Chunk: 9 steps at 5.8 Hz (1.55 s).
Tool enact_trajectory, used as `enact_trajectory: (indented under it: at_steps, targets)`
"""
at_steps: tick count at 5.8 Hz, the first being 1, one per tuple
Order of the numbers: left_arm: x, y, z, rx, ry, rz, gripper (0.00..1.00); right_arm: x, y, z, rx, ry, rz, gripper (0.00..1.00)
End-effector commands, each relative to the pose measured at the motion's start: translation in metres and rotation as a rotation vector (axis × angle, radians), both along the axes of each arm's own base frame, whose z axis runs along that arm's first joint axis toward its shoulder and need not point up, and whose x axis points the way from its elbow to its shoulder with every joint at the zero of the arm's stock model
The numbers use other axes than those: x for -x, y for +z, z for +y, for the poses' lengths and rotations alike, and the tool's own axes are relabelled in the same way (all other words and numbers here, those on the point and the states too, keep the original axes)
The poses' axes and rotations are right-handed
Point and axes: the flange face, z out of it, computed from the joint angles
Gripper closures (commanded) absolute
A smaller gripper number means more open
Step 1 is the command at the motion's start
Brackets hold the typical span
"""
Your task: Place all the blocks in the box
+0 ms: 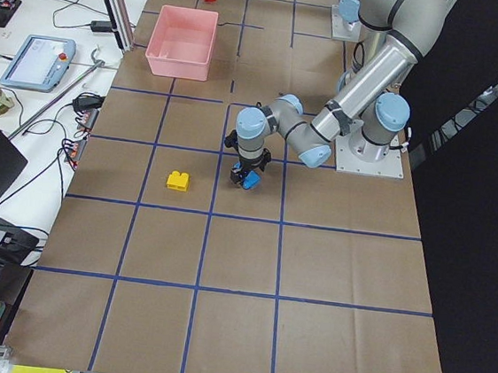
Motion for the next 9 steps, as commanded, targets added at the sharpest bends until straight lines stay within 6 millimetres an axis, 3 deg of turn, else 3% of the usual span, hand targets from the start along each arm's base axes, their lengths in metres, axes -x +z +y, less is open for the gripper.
enact_trajectory:
  at_steps: [1,2,3,4,5,6,7,8,9]
  targets:
    - [-0.002,-0.011,-0.002,-0.009,-0.001,0.010,0.04,0.011,-0.084,0.015,-0.007,-0.010,0.031,0.00]
    - [-0.004,-0.017,-0.006,0.012,-0.004,-0.006,0.15,0.004,-0.125,0.026,0.021,-0.007,0.060,0.00]
    - [-0.004,-0.015,-0.007,0.017,-0.003,-0.010,0.44,-0.003,-0.164,0.038,0.028,-0.004,0.067,0.00]
    - [-0.003,-0.016,-0.008,0.018,0.002,-0.009,0.75,-0.001,-0.185,0.042,0.029,0.030,0.088,0.00]
    - [-0.003,-0.009,-0.011,0.031,0.002,-0.019,1.00,0.016,-0.206,0.052,-0.004,0.004,0.065,0.00]
    - [-0.005,0.005,-0.024,0.086,0.005,0.007,1.00,0.022,-0.217,0.054,-0.034,0.028,0.064,0.00]
    - [0.002,0.033,-0.049,0.154,-0.020,0.039,1.00,0.022,-0.218,0.054,-0.033,0.028,0.060,0.00]
    - [0.036,0.067,-0.085,0.178,-0.078,0.028,1.00,0.022,-0.219,0.053,-0.030,0.016,0.055,0.00]
    - [0.084,0.100,-0.127,0.183,-0.175,0.030,1.00,0.021,-0.219,0.053,-0.027,0.016,0.050,0.01]
